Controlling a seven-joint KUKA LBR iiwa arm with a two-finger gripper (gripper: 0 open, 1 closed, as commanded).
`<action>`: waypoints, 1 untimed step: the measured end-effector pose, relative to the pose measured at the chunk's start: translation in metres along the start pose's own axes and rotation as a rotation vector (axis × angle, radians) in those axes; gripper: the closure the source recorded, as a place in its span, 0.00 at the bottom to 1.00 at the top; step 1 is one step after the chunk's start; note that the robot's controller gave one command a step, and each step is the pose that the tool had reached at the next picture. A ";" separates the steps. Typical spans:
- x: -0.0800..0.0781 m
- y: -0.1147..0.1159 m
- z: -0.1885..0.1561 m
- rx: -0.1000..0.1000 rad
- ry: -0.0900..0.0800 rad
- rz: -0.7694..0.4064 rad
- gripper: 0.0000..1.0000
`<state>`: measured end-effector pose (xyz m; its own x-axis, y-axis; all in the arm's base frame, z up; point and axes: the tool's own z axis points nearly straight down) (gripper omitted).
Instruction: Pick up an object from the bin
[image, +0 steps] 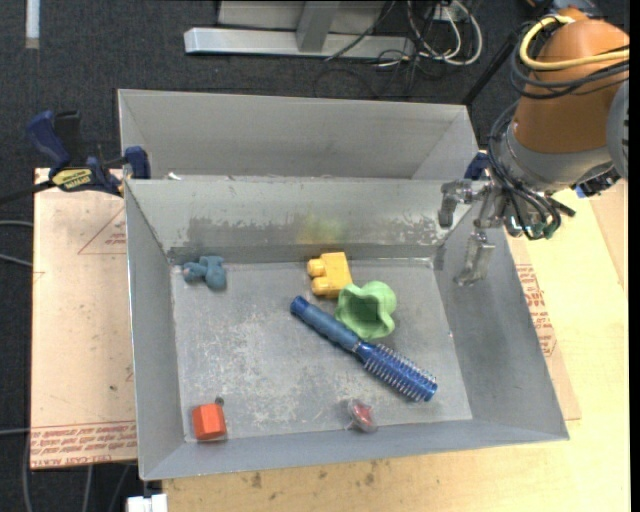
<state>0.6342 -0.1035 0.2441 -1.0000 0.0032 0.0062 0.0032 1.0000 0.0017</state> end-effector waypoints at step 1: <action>0.021 0.052 0.120 -0.001 0.001 -0.108 0.00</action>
Offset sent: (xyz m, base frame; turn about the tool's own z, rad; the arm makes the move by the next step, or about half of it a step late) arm -0.0200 0.0496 -0.1145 -0.1070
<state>0.6124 -0.0511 0.1242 -0.9945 -0.1043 0.0068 -0.1043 0.9945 0.0037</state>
